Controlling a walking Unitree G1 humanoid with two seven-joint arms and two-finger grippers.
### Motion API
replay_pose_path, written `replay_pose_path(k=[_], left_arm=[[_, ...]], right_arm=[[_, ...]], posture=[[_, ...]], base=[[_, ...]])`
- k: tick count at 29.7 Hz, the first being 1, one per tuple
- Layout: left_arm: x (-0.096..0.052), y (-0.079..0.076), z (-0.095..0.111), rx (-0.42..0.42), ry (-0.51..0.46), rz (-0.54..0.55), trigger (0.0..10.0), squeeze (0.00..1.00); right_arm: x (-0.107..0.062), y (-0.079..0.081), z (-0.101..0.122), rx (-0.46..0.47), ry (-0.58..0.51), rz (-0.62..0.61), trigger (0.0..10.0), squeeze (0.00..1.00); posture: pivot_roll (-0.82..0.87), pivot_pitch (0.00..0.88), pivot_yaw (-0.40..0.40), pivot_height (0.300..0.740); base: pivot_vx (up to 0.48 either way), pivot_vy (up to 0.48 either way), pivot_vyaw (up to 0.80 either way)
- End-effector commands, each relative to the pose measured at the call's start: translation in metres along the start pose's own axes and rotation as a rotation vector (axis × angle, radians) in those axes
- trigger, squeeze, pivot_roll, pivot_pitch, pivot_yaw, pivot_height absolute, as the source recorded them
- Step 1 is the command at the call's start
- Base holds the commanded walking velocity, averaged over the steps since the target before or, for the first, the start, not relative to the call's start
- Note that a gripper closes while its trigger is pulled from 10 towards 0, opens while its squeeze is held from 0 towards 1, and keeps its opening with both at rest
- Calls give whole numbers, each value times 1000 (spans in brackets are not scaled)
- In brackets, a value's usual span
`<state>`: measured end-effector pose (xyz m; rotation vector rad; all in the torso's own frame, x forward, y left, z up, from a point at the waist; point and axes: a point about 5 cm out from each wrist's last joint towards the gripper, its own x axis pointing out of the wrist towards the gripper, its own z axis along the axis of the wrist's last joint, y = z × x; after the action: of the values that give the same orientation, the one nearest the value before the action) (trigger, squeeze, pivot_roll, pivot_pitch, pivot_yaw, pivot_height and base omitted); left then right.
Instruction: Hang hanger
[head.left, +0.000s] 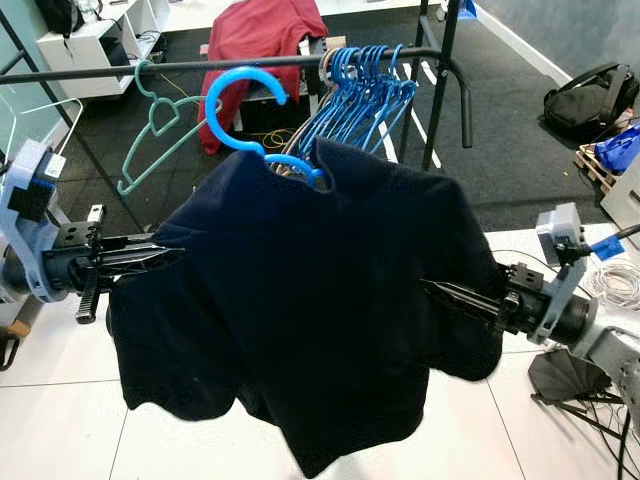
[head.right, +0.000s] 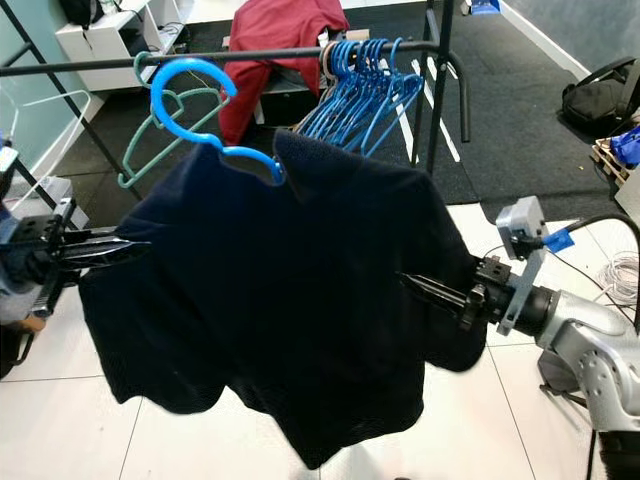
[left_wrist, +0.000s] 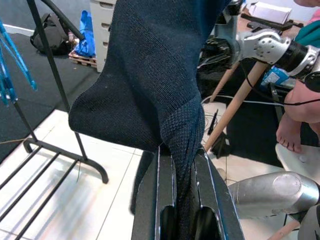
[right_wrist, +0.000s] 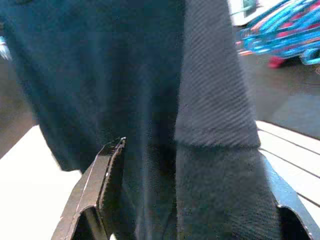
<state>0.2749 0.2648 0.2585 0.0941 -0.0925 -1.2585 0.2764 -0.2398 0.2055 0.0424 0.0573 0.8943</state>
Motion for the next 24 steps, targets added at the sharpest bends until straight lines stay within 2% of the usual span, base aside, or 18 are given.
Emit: replay_pose_path(k=[1,2,3,6,7,8,9,14,24], left_arm=[[0,0,2,11,-27,-10,10000,0],[0,0,2,11,-27,-10,10000,0],[-1,0,2,6,-28,-13,10000,0],[-1,0,2,6,-28,-13,10000,0],[-3,1,0,-1,-18,-10,10000,0],[-3,1,0,-1,-18,-10,10000,0],[-8,2,-1,-7,-7,1,10000,0],[-20,8,-5,-12,16,46,10000,0],[-27,12,-17,-37,16,106,10000,0]], right_arm=[[2,-1,-2,-11,1,-10,8745,0],[2,-1,-2,-11,1,-10,8745,0],[3,-3,-1,-16,-5,-19,7412,0],[3,-3,-1,-16,-5,-19,7412,0],[3,-5,0,-23,-15,-36,3686,0],[3,-5,0,-23,-15,-36,3686,0],[2,-8,1,-29,-30,-64,0,0],[-2,-16,4,-47,-79,-133,0,0],[0,-27,4,-68,-96,-208,0,0]], posture=[[-161,97,67,740],[-161,97,67,740],[-161,97,67,740],[-161,97,67,740],[-160,101,70,740],[-160,101,70,740],[-160,102,72,740],[-157,102,73,740],[-153,101,73,740]], base=[[0,0,0],[0,0,0],[0,0,0],[0,0,0],[0,0,0],[0,0,0],[0,0,0],[0,0,0],[0,0,0]])
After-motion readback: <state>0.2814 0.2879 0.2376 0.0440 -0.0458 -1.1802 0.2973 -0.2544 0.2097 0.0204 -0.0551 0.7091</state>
